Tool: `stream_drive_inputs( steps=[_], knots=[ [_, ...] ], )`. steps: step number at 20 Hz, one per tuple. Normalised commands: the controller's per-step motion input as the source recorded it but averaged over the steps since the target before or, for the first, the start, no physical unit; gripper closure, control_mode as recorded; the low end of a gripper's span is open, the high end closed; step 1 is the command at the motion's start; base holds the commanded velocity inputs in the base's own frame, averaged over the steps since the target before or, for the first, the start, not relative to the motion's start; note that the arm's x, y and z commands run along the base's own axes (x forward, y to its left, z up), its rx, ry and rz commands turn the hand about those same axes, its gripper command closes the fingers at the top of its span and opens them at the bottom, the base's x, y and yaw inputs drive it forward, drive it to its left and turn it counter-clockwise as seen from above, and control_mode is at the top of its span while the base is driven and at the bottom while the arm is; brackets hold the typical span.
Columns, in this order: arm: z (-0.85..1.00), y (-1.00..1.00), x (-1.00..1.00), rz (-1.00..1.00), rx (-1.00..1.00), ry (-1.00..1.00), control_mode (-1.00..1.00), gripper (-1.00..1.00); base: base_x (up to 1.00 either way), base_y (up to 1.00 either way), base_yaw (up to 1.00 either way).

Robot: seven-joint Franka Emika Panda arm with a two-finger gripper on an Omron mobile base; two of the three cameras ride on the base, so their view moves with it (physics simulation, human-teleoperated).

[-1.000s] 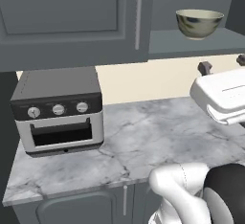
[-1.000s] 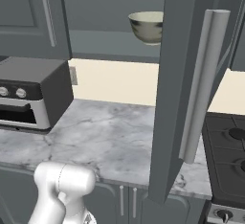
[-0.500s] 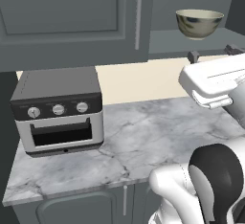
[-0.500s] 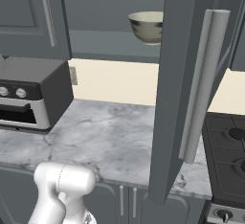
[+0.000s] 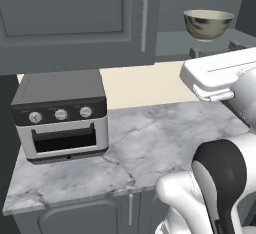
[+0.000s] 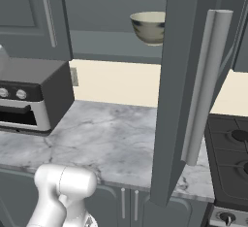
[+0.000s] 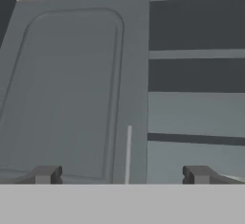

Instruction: Move the bowls from the cabinet to the plates on the dining table.

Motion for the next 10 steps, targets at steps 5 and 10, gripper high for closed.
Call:
stream_drive_inputs(
  steps=[5,10],
  knots=[
    [0.0,0.0,0.23,-0.06,-0.01,0.02,-1.0,-1.0,0.0,0.0,0.0],
    [-0.04,0.0,0.23,-0.05,0.0,0.02,-1.0,-1.0,0.0,0.0,0.0]
  ],
)
